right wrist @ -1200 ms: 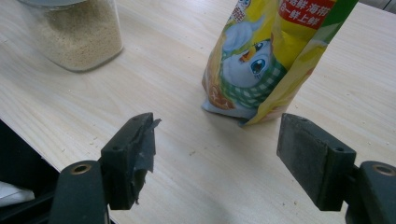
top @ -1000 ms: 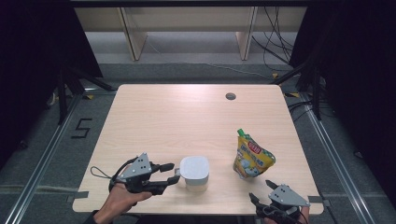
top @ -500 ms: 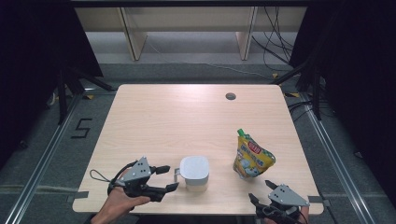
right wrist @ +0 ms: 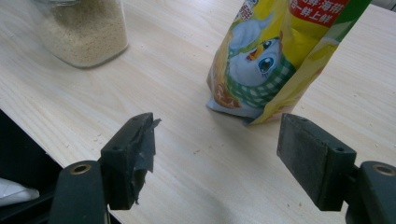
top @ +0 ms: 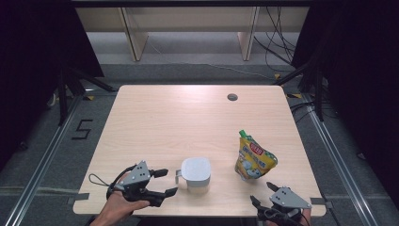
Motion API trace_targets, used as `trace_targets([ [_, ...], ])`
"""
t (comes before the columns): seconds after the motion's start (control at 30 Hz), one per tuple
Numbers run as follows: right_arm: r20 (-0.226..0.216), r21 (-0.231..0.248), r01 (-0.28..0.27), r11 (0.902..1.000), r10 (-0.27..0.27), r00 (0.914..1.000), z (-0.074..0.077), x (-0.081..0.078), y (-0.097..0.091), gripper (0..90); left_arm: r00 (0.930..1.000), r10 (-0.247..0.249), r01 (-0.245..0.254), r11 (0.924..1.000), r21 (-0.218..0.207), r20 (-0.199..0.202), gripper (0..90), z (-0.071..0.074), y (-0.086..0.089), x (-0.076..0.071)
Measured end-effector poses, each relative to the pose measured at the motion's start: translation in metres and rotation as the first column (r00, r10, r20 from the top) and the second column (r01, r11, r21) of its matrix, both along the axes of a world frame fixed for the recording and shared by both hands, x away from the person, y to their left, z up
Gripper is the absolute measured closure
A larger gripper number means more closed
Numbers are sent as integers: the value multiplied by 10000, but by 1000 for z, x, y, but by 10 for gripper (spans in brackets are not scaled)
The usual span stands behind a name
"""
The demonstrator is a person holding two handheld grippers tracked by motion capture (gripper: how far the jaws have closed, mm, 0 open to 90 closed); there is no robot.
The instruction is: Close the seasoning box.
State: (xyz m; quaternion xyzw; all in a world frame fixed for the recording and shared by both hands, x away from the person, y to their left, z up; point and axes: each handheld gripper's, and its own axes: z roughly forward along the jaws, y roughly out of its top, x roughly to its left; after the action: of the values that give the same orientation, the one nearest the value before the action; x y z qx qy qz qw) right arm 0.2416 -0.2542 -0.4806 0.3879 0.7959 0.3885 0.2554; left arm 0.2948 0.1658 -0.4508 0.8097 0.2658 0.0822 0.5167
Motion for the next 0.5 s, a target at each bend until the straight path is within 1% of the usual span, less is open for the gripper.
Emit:
trace_targets([
  [0.03,183,-103,42,9999,-41,9998,0,0,-1,289,9999,-60,57,9998,200,150,276,-1,1,0],
  [0.07,137,-75,-12,10000,13,9999,0,1,0,288,9997,-145,141,9996,226,180,273,-2,1,0],
  [0.1,213,-152,30,9999,-27,9998,0,0,0,288,10000,-58,56,9998,186,70,270,-3,1,-2],
  [0.13,209,-151,21,9999,-18,9998,0,0,0,288,10000,-74,74,9998,164,17,268,-4,1,-2],
  [0.17,182,-137,10,9999,-8,9998,1,0,0,288,10000,-27,27,9997,224,-37,267,-5,2,-3],
  [0.2,277,-189,-44,9998,49,9996,0,1,1,288,10000,-35,36,9995,324,-38,265,-6,3,-4],
  [0.23,237,-122,-100,9999,103,9997,0,1,2,288,10000,-17,17,9992,393,-12,264,-7,3,-4],
  [0.27,235,-212,-34,9998,39,9997,1,0,2,288,9999,-126,123,9993,339,81,263,-8,3,-4],
  [0.3,105,-171,-68,9998,70,9999,0,0,2,288,9997,-202,195,9985,511,141,263,-9,5,-3],
  [0.33,208,-203,-45,9998,49,9998,0,0,2,288,9999,-16,20,9992,407,-103,262,-10,4,-6],
  [0.37,212,-200,-42,9998,47,9998,0,0,2,288,9999,24,-19,9988,498,-116,261,-11,4,-6],
  [0.4,211,-223,-53,9997,58,9998,0,0,2,288,10000,28,-23,9987,503,-92,261,-11,4,-7],
  [0.43,197,-196,-44,9998,48,9998,0,0,2,288,9999,-93,99,9981,616,-95,261,-12,5,-6],
  [0.47,121,-160,-64,9999,66,9999,0,0,2,288,10000,-9,10,9975,708,-5,260,-13,5,-7],
  [0.5,158,-173,-16,9998,19,9999,1,0,2,288,10000,-19,23,9978,667,-52,260,-14,5,-7],
])
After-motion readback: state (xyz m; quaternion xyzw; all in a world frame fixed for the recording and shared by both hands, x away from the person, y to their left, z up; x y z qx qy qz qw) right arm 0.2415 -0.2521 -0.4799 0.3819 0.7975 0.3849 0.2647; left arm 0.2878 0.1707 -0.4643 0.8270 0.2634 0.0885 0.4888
